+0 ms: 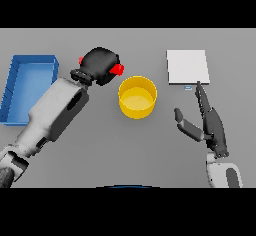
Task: Pick up the red beaker and tilt it to pour out 1 green nut into yellow bowl. Pick up the yellow bowl and place it on the metallic measuring scale.
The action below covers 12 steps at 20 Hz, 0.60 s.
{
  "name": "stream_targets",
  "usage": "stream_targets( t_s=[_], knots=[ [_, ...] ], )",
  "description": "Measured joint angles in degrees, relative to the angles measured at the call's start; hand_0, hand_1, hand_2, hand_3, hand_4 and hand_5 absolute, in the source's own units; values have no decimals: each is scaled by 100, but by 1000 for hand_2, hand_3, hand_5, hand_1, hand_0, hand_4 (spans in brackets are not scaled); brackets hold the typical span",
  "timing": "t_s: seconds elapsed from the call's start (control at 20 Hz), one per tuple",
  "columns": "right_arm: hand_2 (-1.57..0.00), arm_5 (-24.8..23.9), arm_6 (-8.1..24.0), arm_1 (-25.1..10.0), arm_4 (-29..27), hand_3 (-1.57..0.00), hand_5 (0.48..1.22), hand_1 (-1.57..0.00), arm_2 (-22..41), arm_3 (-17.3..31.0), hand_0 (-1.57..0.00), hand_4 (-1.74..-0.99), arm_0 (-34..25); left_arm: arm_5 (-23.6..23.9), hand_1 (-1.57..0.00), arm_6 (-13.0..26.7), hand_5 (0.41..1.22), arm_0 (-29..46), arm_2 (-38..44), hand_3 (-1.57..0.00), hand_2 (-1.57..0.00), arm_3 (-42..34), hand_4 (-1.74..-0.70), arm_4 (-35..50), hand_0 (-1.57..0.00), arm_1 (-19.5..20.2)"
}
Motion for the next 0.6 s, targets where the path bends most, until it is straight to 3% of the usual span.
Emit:
stream_targets(
  t_s=[0.2, 0.3, 0.6],
  knots=[
    [1, 53, -56, 90, -144, 1, 659, 1, -8, 6, 1, -1197, 161, -443, -1571, -191, 1215, -614, -588, -1349, -1571, 388, -1717, -669, -1571, 63],
    [1, 64, 74, 129, -265, 1, 639, 1, -68, 61, 1, -1206, 34, -645, -1571, -399, 1217, -855, -823, -1295, -1571, 507, -1719, -891, -1571, 135],
    [1, -71, -61, 150, -52, 1, 591, 1, 6, -25, 1, -1213, 100, -751, -1571, -1013, 1220, -1362, -1560, -1499, -1571, 957, -1730, -1554, -1571, 22]
  ],
)
